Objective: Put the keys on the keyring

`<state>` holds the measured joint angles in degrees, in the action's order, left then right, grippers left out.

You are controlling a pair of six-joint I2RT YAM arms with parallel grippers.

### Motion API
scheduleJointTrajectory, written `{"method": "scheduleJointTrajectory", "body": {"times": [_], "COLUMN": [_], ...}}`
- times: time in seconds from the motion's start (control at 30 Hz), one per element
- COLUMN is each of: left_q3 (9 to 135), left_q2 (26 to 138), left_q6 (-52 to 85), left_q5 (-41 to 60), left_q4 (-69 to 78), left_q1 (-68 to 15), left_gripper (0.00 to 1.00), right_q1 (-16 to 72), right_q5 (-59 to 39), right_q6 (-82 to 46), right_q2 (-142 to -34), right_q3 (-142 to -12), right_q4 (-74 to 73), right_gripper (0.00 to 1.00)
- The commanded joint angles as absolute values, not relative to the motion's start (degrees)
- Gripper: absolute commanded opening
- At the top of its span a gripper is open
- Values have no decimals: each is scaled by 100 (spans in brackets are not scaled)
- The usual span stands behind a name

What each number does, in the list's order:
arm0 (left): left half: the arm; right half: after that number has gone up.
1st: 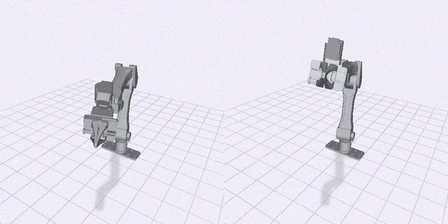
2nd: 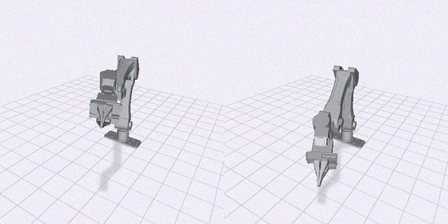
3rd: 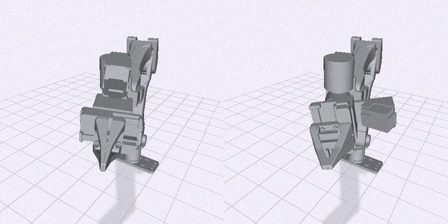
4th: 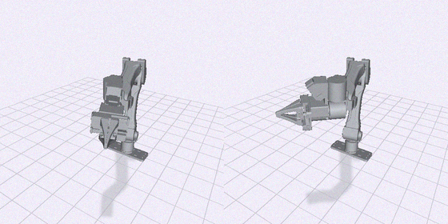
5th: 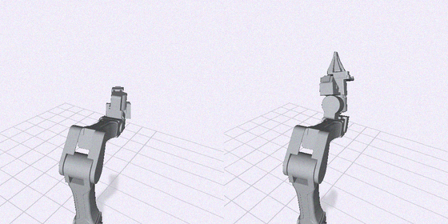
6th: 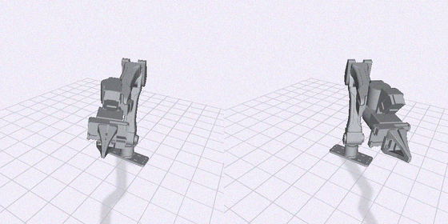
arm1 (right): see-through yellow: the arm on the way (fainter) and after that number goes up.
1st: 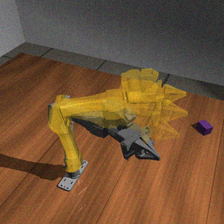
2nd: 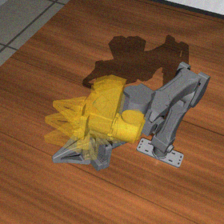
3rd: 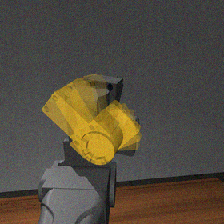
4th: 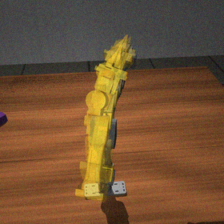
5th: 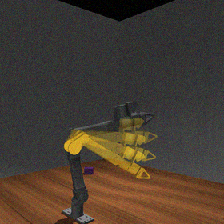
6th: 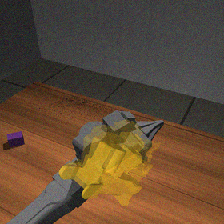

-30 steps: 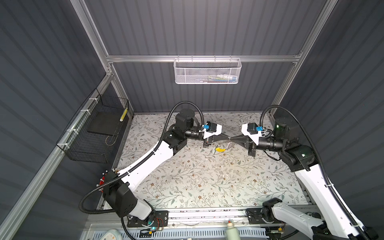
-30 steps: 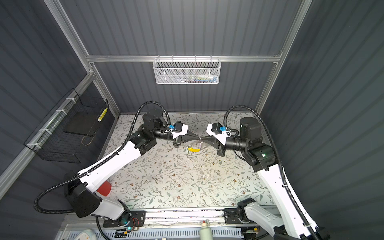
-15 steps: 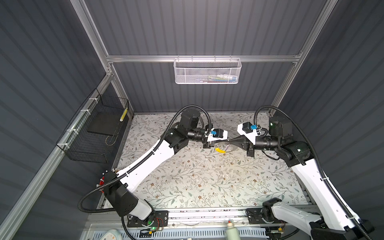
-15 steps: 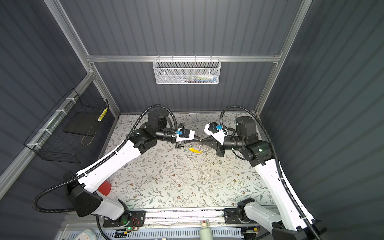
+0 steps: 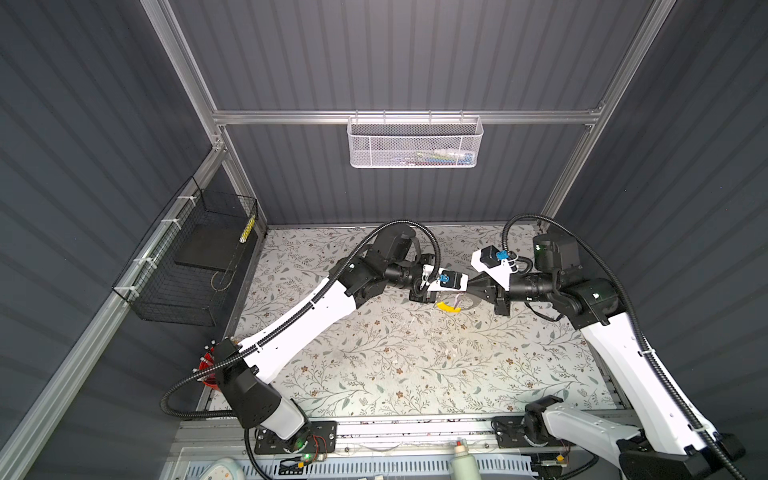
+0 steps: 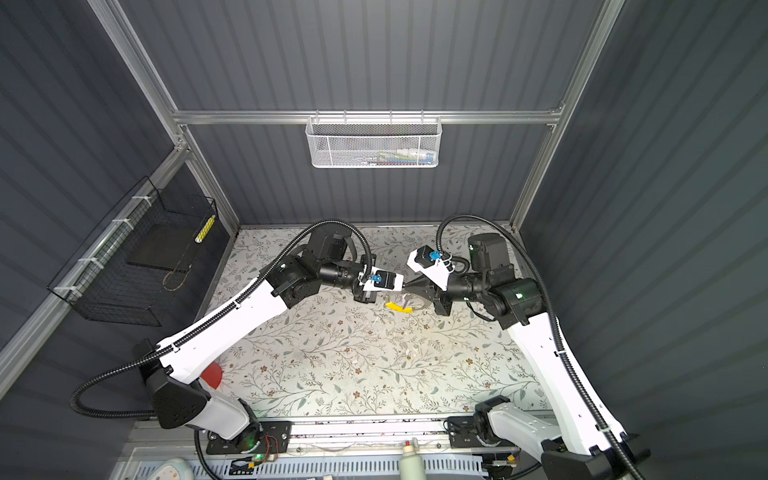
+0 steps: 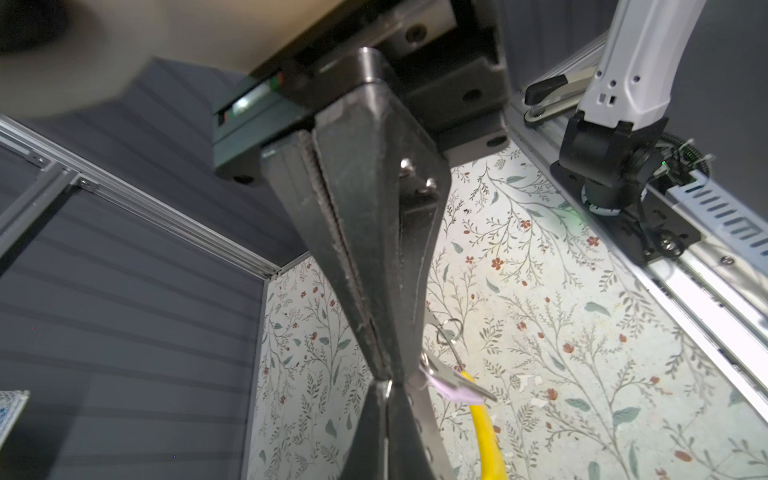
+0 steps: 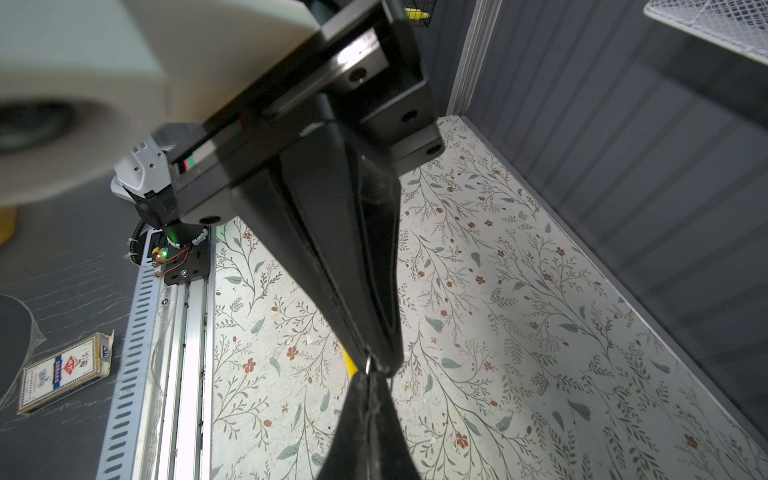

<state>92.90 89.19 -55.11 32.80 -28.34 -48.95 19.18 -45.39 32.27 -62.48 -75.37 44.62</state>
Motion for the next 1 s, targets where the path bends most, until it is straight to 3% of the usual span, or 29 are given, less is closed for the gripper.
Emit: {"method": "scheduleJointTrajectory", "body": {"times": [0.0,0.1,0.27,0.73,0.97], "left_q3": [9482,9405,9178,8609,8501], "left_q2": [9018,8967,8860,8737,8719], "left_q6": [-5375,-4940,-3950,-2344,-2042], "left_q5": [3282,3428,4009,4425,4295], "left_q4": [-2829,-2512,-1783,-202,139], "left_q1": [-5007,-4905,-4634,-4445,-4447], "left_gripper": [0,0,0,0,0], "right_q1": [1978,1961,1951,1960,1960], "right_q5": [-4496,-4019,-3576,-3475,-3350], "right_q6": [3019,2807,2324,1654,1302], "right_q2": [-6154,-5769,-5212,-5189,-5403], "right_q3": [-7570,-7140,-6529,-6170,-6211], "right_q4": [4182,3719,3167,2361,2195], "right_gripper": [13,36,46,45,39]}}
